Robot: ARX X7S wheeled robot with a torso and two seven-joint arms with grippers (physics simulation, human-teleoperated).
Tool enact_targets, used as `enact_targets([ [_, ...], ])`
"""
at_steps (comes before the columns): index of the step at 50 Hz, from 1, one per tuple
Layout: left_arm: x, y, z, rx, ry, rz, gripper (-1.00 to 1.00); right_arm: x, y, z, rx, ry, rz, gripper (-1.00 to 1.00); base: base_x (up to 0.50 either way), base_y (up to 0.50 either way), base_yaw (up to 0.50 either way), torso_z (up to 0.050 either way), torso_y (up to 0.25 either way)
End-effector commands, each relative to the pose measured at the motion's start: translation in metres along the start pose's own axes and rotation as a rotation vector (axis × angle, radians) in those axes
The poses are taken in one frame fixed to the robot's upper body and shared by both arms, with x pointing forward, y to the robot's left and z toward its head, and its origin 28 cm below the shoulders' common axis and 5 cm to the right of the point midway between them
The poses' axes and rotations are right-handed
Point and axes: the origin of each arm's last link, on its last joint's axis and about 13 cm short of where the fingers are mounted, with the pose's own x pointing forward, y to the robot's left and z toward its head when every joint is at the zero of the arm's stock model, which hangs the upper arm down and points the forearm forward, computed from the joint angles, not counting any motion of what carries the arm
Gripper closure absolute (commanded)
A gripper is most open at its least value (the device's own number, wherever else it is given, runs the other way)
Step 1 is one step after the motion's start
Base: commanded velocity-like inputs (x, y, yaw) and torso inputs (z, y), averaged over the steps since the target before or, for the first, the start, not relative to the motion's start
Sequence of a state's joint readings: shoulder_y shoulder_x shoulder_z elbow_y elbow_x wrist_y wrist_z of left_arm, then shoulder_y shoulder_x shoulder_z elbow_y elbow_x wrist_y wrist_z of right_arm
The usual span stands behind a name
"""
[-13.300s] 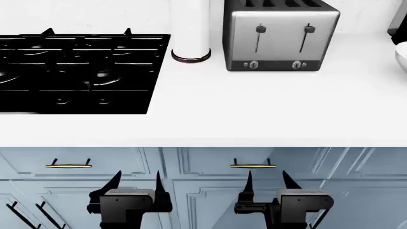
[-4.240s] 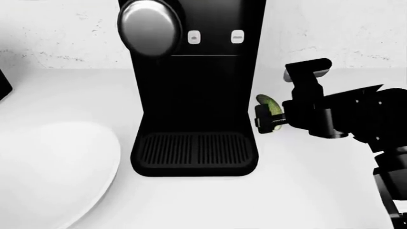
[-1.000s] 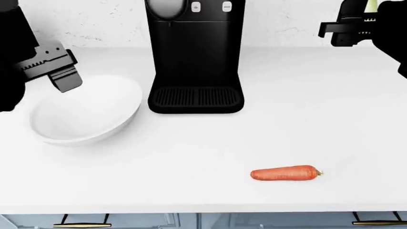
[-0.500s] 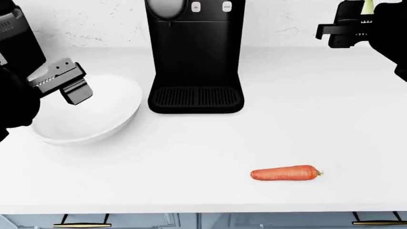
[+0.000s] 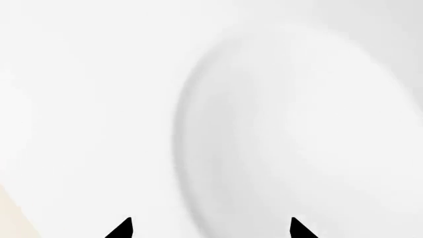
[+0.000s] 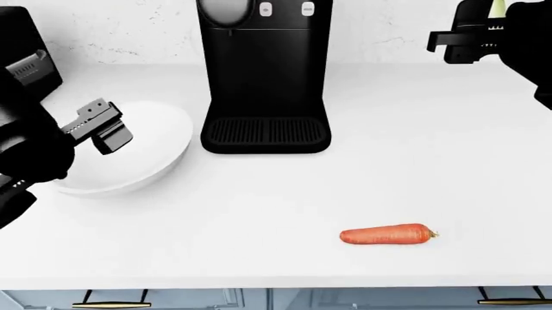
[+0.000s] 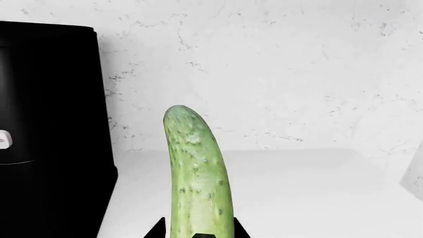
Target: Place the two vegetables and bowl onto the tray for setting up a vegetable dip station.
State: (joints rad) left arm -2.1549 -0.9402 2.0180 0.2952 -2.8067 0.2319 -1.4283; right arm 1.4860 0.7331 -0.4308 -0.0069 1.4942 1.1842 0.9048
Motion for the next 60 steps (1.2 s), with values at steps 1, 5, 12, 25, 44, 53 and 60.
enact_targets([
  [1, 0.025, -0.004, 0.002, -0.057, 0.045, 0.019, -1.00, -0.001, 0.000, 0.001, -0.004, -0.007, 0.000, 1.00, 0.00, 0.00, 0.00, 0.000, 0.000],
  [5, 0.030, -0.006, 0.002, -0.081, 0.064, 0.004, -1.00, -0.001, 0.000, 0.002, -0.005, -0.008, 0.002, 1.00, 0.00, 0.00, 0.00, 0.000, 0.000],
  [12, 0.044, -0.010, -0.002, -0.101, 0.085, -0.048, -1.00, 0.000, 0.000, 0.001, -0.002, -0.009, 0.006, 1.00, 0.00, 0.00, 0.00, 0.000, 0.000],
  [25, 0.064, -0.008, -0.006, -0.152, 0.108, -0.038, 1.00, -0.001, 0.000, 0.002, 0.003, -0.012, 0.006, 1.00, 0.00, 0.00, 0.00, 0.000, 0.000],
  [44, 0.022, 0.006, 0.011, -0.290, -0.212, -0.339, 1.00, -0.002, 0.000, 0.004, 0.008, -0.020, 0.008, 1.00, 0.00, 0.00, 0.00, 0.000, 0.000],
  [53, -0.024, 0.018, 0.027, -0.324, -0.431, -0.420, 1.00, -0.002, -0.001, 0.004, 0.006, -0.023, 0.003, 1.00, 0.00, 0.00, 0.00, 0.000, 0.000],
  [60, -0.029, 0.021, 0.029, -0.317, -0.461, -0.399, 1.00, -0.002, -0.002, 0.003, 0.007, -0.022, -0.001, 1.00, 0.00, 0.00, 0.00, 0.000, 0.000],
])
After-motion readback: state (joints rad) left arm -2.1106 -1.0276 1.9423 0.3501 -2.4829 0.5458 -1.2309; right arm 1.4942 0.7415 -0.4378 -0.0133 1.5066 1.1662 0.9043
